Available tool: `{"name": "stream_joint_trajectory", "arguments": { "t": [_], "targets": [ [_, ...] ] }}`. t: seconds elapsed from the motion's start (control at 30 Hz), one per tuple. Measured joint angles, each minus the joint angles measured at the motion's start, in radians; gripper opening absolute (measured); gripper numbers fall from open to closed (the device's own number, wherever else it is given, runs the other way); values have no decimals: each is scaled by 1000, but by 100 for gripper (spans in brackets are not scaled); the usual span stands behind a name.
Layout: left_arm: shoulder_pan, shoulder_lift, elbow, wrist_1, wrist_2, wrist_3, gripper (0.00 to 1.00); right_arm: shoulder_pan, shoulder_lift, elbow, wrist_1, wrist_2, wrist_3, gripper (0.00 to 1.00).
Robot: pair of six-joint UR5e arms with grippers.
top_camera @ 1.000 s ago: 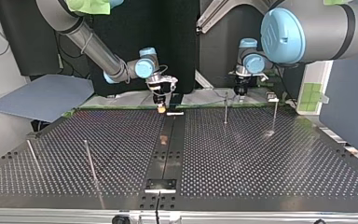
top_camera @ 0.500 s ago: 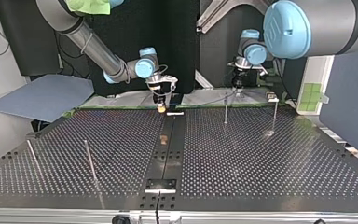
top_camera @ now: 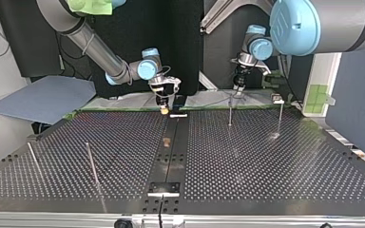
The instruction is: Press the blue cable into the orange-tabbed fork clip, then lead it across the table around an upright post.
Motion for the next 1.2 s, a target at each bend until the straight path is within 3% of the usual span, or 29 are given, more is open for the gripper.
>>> {"name": "stream_joint_trajectory", "arguments": {
  "t": [0.27, 0.47, 0.83, 1.2],
  "targets": [
    [-4, 54, -60, 56, -17, 2, 100, -2, 0, 0, 0, 0, 0, 0],
    [-17, 104, -78, 57, -24, -15, 100, -3, 0, 0, 0, 0, 0, 0],
    [-51, 116, -85, 65, -32, -27, 100, -4, 0, 0, 7, 1, 4, 0],
    [-90, 115, -85, 66, -116, -6, 100, -5, 0, 0, 8, 1, 5, 0]
  ]
}}
